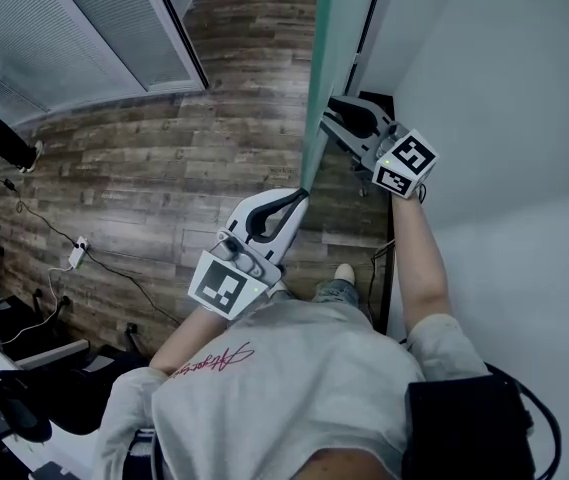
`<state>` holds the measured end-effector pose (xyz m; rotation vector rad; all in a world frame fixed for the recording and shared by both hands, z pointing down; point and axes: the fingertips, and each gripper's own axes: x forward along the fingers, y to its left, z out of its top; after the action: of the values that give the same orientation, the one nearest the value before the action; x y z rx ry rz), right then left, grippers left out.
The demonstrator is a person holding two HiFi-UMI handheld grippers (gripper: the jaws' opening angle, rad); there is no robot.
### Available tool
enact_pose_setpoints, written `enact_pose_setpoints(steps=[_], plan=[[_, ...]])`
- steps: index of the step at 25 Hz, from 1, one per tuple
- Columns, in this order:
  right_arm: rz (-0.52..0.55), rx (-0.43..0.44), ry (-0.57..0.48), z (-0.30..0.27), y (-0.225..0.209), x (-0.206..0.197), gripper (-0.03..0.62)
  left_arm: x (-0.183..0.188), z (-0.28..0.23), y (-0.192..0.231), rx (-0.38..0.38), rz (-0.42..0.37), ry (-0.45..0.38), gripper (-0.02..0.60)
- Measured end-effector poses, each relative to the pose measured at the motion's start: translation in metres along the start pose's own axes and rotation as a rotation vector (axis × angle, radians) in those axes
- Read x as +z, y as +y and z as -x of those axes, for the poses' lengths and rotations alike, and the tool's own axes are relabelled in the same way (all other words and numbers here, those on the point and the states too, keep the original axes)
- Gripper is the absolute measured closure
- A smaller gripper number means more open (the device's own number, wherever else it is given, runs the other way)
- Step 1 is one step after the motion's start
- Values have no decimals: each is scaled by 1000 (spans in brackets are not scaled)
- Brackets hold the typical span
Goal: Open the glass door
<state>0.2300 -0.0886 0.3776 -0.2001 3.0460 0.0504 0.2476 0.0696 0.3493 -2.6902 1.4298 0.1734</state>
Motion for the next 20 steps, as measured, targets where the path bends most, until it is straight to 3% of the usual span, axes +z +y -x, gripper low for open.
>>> enact_pose_setpoints(steps=[7,20], plan=[[-13,70,10,26,-2,2,480,2,-35,-24,-16,7,-5,565],[-28,134,30,77,-4,9,480,-9,-74,-80,-171,9,15,565]])
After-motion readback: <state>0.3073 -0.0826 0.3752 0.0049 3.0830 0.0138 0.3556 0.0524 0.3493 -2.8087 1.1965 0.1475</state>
